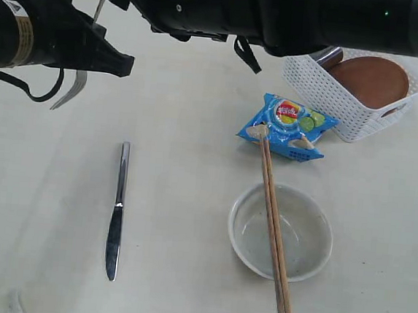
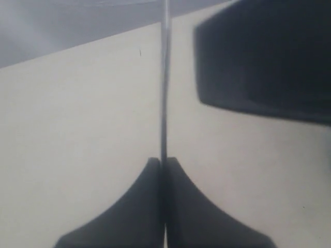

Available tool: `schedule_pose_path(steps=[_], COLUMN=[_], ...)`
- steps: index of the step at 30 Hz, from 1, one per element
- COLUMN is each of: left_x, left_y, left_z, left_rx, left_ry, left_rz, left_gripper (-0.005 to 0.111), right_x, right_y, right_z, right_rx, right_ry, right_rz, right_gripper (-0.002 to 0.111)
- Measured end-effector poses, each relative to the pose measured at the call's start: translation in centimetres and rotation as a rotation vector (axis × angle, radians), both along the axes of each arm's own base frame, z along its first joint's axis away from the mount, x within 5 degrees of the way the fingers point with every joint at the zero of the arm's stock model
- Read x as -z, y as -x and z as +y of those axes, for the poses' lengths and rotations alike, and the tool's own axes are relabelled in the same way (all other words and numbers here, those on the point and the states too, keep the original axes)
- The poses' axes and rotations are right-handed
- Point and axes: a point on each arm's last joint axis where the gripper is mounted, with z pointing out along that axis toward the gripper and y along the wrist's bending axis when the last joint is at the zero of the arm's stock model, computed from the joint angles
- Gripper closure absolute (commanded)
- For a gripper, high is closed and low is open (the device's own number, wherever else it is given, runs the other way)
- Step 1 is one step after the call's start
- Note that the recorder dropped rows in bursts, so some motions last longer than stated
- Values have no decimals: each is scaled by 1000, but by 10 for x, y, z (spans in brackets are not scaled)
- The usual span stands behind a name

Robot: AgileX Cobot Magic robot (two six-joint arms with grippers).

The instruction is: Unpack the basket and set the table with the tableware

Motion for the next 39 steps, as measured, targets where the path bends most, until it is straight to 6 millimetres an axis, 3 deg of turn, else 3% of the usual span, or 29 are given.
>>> schedule_pose_path(steps=[23, 39], left_x=[2, 2], left_y=[0, 0], left_z=[0, -2], left_rx=[-7, 10], left_ry=[6, 16], left_rz=[10, 12], left_gripper=[107, 107], right_x=[-4, 13], right_y=[-6, -7], right_z=[-3, 6], right_rx=[90, 52], right_ry=[4, 19], right_rz=[-31, 17], right_gripper=[51, 51])
